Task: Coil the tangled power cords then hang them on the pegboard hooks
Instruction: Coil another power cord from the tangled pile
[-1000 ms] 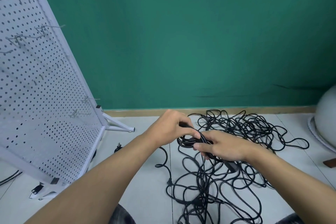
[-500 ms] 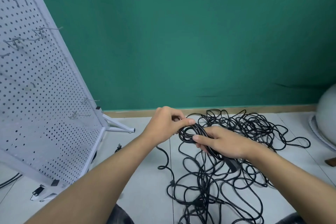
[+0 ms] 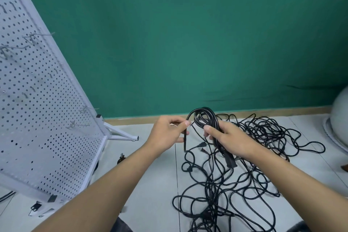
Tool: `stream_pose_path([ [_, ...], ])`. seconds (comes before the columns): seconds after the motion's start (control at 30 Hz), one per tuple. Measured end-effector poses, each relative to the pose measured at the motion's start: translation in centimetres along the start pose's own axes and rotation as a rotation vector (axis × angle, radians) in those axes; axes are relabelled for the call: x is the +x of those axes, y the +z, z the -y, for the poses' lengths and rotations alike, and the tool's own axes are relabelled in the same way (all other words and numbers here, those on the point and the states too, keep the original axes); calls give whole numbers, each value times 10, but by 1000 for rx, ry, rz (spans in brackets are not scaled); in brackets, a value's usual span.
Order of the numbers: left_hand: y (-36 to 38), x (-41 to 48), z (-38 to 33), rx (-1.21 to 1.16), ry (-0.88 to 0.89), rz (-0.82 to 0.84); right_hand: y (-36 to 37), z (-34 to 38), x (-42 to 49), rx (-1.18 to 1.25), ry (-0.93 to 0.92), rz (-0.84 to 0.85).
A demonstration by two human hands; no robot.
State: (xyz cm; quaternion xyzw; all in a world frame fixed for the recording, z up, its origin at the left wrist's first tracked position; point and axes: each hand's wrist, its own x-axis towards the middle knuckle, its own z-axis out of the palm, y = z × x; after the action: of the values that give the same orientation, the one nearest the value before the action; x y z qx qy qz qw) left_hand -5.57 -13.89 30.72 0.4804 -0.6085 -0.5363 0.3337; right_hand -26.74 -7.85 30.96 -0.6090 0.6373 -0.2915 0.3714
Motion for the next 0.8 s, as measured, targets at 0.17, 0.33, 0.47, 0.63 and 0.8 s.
stream_pose_path([
  [0.17, 6, 4, -2, -54, -82, -90, 12, 4, 7, 53, 21, 47],
  [0.33, 8, 2, -7, -172, -183, -71, 21, 7, 6, 112, 47, 82],
  [0.47, 10, -1, -12, -248, -200, -62, 27, 12, 5, 230, 75, 109],
  [0.63, 8, -4, -9, -118, -115, -45, 24, 18, -1, 285, 93, 172],
  [0.8, 7, -3, -3, 52, 31, -49, 22, 20, -3, 308, 98, 162],
])
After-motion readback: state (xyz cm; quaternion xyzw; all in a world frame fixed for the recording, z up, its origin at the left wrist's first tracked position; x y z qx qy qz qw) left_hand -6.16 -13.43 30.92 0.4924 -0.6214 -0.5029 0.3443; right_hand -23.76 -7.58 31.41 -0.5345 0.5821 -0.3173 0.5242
